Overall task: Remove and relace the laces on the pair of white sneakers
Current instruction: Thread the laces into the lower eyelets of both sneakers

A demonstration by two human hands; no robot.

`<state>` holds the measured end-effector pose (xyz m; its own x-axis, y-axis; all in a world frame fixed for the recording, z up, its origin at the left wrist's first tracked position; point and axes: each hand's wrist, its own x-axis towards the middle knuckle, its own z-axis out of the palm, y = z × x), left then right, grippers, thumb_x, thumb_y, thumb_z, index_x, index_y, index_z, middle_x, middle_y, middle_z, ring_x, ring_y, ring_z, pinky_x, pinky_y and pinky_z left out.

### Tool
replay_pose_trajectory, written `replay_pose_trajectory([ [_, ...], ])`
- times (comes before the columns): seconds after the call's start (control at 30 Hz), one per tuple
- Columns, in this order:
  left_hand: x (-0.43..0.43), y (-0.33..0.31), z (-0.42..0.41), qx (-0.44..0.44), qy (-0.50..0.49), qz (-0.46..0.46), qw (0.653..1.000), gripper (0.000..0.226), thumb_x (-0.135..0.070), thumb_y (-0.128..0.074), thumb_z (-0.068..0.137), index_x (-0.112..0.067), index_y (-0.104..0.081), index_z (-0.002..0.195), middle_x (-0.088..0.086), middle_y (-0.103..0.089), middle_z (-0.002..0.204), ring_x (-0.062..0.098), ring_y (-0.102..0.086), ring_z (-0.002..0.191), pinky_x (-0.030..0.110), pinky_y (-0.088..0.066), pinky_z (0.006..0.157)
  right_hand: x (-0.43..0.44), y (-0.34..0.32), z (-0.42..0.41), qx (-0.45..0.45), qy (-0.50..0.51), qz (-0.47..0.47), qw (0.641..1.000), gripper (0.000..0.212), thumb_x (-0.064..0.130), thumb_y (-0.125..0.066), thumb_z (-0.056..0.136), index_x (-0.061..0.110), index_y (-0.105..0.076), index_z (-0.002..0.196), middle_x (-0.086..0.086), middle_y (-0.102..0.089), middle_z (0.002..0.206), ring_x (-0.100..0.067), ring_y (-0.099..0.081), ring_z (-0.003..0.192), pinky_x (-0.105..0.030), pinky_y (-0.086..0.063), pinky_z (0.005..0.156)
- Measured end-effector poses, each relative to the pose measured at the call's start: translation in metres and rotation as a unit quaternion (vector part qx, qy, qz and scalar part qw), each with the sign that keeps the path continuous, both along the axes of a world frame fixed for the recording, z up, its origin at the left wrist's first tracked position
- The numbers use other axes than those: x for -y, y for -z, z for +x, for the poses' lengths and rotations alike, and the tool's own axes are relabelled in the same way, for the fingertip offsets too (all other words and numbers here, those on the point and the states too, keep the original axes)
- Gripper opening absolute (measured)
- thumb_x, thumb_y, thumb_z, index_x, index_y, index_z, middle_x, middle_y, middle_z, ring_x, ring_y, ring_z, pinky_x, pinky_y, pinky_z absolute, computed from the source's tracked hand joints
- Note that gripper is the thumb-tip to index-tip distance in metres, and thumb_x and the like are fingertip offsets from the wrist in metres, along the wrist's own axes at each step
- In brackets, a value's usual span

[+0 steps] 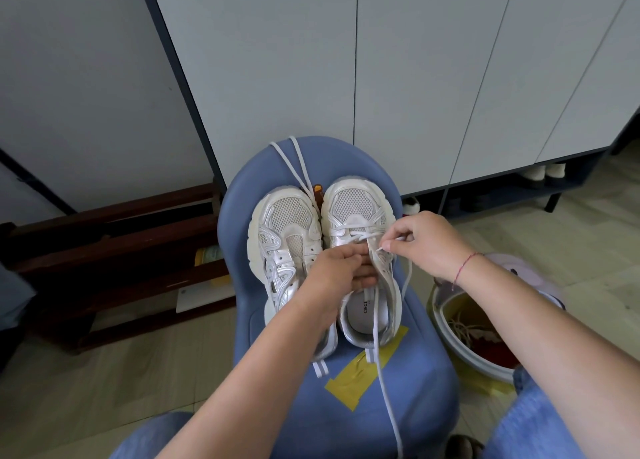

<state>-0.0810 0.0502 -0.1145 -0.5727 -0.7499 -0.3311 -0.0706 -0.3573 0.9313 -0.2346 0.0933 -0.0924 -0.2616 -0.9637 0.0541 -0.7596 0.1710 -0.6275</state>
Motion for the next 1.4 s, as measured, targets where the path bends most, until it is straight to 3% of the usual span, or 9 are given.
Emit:
replay_pose_trajectory([
  [0.1,-0.001,0.002,-0.001,0.002,0.005,-0.016,1.000,0.033,0.004,-0.036,0.103,-0.009,-0.066,0.097,0.002,-0.071,0.084,0.006,-0.069,0.068,0.017,-0.057,0.067,-0.001,-0.002,0.001,-0.059,-0.009,0.010,0.998,0.010,0.018,-0.064,0.088,0.017,-0.073,0.083,0.012,-0.062,0.078,0.002,-0.053,0.070,-0.020,-0.041,0.067],
  [0.2,-0.001,0.008,-0.001,0.010,0.004,-0.043,0.999,0.030,0.005,-0.038,0.102,-0.005,-0.064,0.109,0.003,-0.070,0.088,0.006,-0.067,0.070,0.015,-0.056,0.066,0.001,0.001,0.004,-0.078,0.002,-0.002,0.997,0.011,0.015,-0.064,0.087,0.014,-0.074,0.082,0.009,-0.064,0.078,-0.004,-0.055,0.072,-0.022,-0.043,0.069],
  [0.3,-0.003,0.013,-0.001,0.006,0.001,-0.070,0.998,0.033,0.009,-0.038,0.100,-0.004,-0.062,0.119,0.004,-0.070,0.090,0.003,-0.067,0.068,0.015,-0.055,0.068,0.003,0.007,0.006,-0.052,0.021,-0.027,0.998,0.009,0.015,-0.068,0.084,0.014,-0.074,0.078,0.006,-0.069,0.079,-0.006,-0.057,0.073,-0.022,-0.046,0.071],
  [0.43,-0.004,0.016,0.000,-0.003,0.006,-0.087,0.996,0.036,0.011,-0.038,0.099,-0.006,-0.063,0.119,0.005,-0.070,0.093,0.002,-0.067,0.070,0.014,-0.055,0.070,0.002,0.012,0.005,-0.007,0.048,-0.055,0.997,0.009,0.017,-0.069,0.084,0.017,-0.073,0.077,0.009,-0.064,0.077,0.001,-0.052,0.068,-0.006,-0.035,0.058],
  [0.57,-0.004,0.016,-0.001,-0.007,0.002,-0.088,0.996,0.035,0.011,-0.037,0.100,-0.003,-0.062,0.120,0.007,-0.070,0.094,0.003,-0.068,0.071,0.015,-0.056,0.071,0.000,0.013,0.008,0.034,0.045,-0.057,0.997,0.010,0.016,-0.068,0.085,0.016,-0.073,0.076,0.015,-0.062,0.068,0.006,-0.054,0.059,-0.001,-0.038,0.055],
  [0.67,-0.004,0.016,-0.001,-0.008,0.004,-0.090,0.996,0.035,0.011,-0.036,0.100,-0.002,-0.062,0.120,0.009,-0.070,0.097,0.004,-0.069,0.073,0.016,-0.056,0.073,-0.001,0.013,0.007,0.081,0.032,-0.036,0.996,0.011,0.014,-0.068,0.085,0.012,-0.073,0.076,0.007,-0.064,0.062,0.008,-0.051,0.044,-0.003,-0.037,0.049],
  [0.87,-0.002,0.018,-0.001,-0.008,0.005,-0.086,0.996,0.034,0.009,-0.038,0.101,-0.003,-0.063,0.120,0.008,-0.071,0.097,0.007,-0.068,0.078,0.018,-0.056,0.076,-0.005,0.004,-0.004,0.056,-0.016,0.012,0.998,0.014,0.020,-0.061,0.091,0.025,-0.074,0.087,0.004,-0.068,0.067,-0.003,-0.061,0.063,-0.015,-0.044,0.062],
  [1.13,0.003,0.017,-0.002,-0.005,0.025,-0.057,0.998,0.033,0.004,-0.033,0.103,0.000,-0.063,0.115,0.012,-0.069,0.099,0.013,-0.068,0.084,0.018,-0.057,0.078,0.004,0.018,0.000,0.153,0.043,-0.013,0.987,0.013,0.010,-0.067,0.086,0.016,-0.069,0.074,-0.006,-0.070,0.068,-0.003,-0.057,0.047,-0.014,-0.046,0.055],
  [1.4,0.006,0.019,-0.005,0.005,0.024,-0.046,0.999,0.029,0.002,-0.035,0.104,0.005,-0.061,0.115,0.012,-0.068,0.095,0.012,-0.066,0.079,0.016,-0.057,0.072,-0.003,0.018,-0.006,0.203,0.078,-0.002,0.976,0.003,0.014,-0.069,0.085,0.013,-0.069,0.082,0.004,-0.062,0.060,-0.007,-0.050,0.050,-0.018,-0.046,0.057],
])
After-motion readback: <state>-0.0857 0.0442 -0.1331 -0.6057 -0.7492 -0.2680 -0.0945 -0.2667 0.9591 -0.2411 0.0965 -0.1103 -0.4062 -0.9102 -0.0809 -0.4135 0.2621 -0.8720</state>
